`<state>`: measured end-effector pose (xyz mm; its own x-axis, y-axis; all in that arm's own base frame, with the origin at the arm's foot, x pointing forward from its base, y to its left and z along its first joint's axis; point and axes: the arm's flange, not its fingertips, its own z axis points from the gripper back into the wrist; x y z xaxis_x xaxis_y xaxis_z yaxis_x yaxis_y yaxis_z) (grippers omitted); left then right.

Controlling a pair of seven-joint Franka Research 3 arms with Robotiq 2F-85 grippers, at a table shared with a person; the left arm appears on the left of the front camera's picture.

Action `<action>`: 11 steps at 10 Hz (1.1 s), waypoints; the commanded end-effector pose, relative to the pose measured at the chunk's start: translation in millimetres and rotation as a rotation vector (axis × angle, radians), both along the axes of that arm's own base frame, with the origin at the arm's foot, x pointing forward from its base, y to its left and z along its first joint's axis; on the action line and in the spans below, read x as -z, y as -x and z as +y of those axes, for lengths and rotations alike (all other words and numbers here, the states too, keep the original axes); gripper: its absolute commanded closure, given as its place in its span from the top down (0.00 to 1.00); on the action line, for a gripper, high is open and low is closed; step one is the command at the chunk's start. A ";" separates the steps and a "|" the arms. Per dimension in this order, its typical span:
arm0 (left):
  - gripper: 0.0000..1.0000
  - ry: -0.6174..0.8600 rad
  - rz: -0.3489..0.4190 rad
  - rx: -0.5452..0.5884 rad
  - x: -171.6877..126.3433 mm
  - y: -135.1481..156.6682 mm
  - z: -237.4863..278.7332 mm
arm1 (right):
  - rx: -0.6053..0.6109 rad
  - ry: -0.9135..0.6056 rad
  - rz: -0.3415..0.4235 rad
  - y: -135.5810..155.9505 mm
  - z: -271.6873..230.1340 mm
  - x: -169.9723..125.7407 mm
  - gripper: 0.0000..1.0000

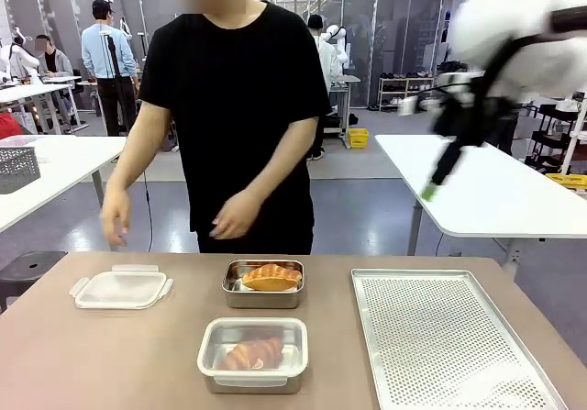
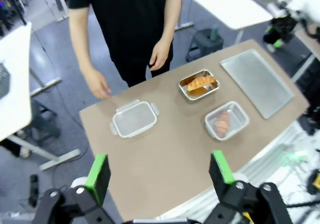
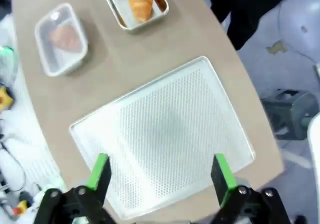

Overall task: Place the bread into the airtight container.
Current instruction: Pick up a Butter Roll and place it into an empty Airtight Container.

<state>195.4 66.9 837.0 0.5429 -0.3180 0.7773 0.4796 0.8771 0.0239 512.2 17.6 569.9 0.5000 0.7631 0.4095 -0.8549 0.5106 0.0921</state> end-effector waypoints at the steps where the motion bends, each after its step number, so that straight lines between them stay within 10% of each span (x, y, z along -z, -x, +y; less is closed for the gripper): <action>1: 1.00 -0.003 -0.001 0.000 -1.7 -0.4 -1.0 | 0.031 -0.161 -0.028 43.4 -75.6 13.8 1.00; 4: 1.00 -0.003 -0.001 0.000 -1.7 -0.4 -1.0 | 0.247 -0.138 -0.067 115.1 -118.0 -15.2 1.00; 11: 1.00 -0.003 -0.001 0.000 -1.7 -0.4 -1.0 | 0.390 0.106 0.062 210.4 -25.2 -246.7 1.00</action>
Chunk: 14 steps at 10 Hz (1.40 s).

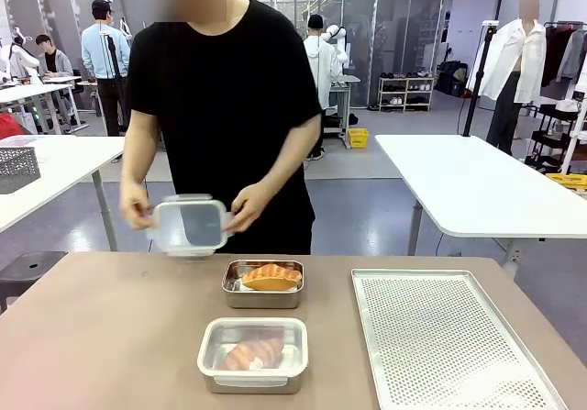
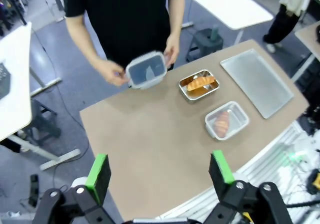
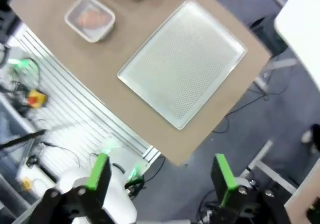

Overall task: Place the bread into the airtight container.
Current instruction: Pick up a Butter Roll and place it into an empty Airtight Container.

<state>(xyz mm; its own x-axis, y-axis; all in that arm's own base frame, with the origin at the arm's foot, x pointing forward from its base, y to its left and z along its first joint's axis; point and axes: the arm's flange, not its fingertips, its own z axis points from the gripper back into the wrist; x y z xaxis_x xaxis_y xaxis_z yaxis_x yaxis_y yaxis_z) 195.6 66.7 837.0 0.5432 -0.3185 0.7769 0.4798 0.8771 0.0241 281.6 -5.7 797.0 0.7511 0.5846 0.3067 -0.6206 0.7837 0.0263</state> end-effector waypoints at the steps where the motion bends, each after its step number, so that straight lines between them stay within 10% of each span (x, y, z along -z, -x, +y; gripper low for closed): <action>1: 1.00 -0.002 -0.002 0.000 -1.8 -0.1 -0.8 | 0.054 -0.059 -0.002 -13.0 5.1 -36.4 1.00; 14: 1.00 -0.002 -0.002 0.000 -1.8 -0.1 -0.8 | 0.031 -0.029 -0.018 -4.7 10.1 -35.0 1.00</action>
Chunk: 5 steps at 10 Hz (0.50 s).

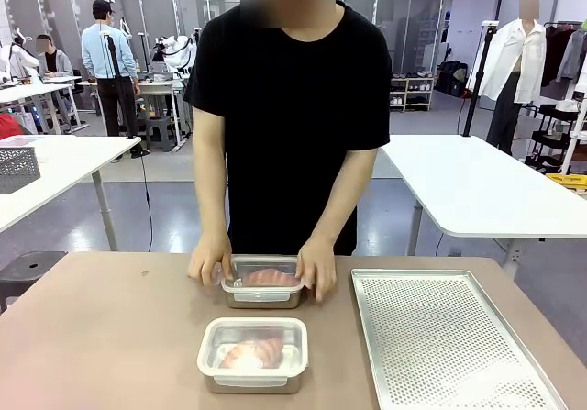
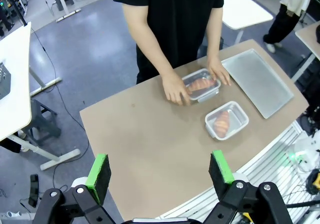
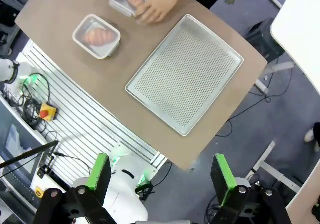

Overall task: Place the bread into the airtight container.
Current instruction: Pick up a Butter Roll and place it into an empty Airtight Container.

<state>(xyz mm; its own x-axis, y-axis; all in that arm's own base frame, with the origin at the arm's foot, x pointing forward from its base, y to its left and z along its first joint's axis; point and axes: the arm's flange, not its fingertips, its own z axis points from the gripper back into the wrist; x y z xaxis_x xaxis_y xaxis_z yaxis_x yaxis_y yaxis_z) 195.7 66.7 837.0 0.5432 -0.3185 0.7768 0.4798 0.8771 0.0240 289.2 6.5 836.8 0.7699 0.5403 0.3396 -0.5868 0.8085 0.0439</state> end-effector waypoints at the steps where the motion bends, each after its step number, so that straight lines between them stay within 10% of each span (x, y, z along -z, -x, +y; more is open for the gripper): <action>1: 1.00 -0.002 -0.002 0.000 -1.8 -0.1 -0.8 | -0.012 0.006 -0.001 2.9 -2.0 4.8 1.00; 5: 1.00 -0.002 -0.002 0.000 -1.8 -0.1 -0.8 | -0.012 0.006 -0.001 2.9 -2.0 4.8 1.00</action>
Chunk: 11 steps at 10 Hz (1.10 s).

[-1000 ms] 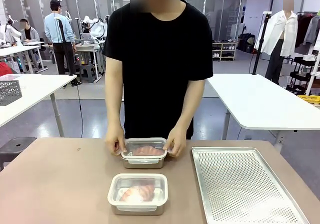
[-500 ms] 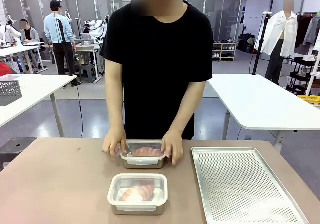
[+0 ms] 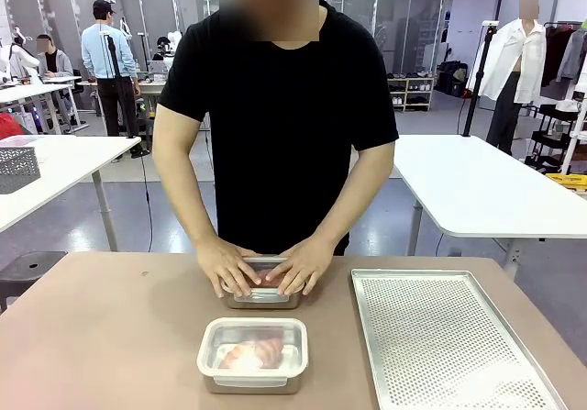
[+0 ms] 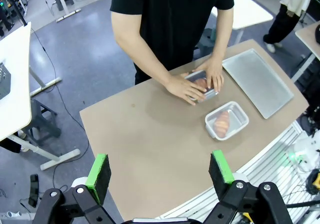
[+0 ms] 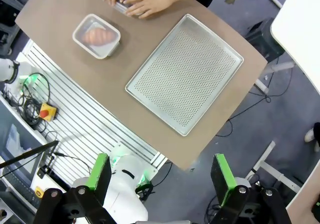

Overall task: Place the bread into the airtight container.
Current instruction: Pick up a Butter Roll and place it into an empty Airtight Container.

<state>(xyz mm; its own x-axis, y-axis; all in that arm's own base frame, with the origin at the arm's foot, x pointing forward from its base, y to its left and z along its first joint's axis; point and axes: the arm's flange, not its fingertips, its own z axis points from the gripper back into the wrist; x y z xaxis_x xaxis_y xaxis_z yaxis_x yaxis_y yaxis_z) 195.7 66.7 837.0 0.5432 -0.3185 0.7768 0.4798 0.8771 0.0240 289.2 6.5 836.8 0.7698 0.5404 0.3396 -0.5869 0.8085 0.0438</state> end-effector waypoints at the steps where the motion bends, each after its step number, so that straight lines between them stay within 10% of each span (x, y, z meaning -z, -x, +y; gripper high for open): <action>1: 1.00 -0.002 -0.002 0.000 -1.8 -0.1 -0.8 | -0.012 0.006 -0.001 2.9 -2.0 4.8 1.00; 11: 1.00 -0.002 -0.002 0.000 -1.8 -0.1 -0.8 | -0.012 0.006 -0.001 2.9 -2.0 4.8 1.00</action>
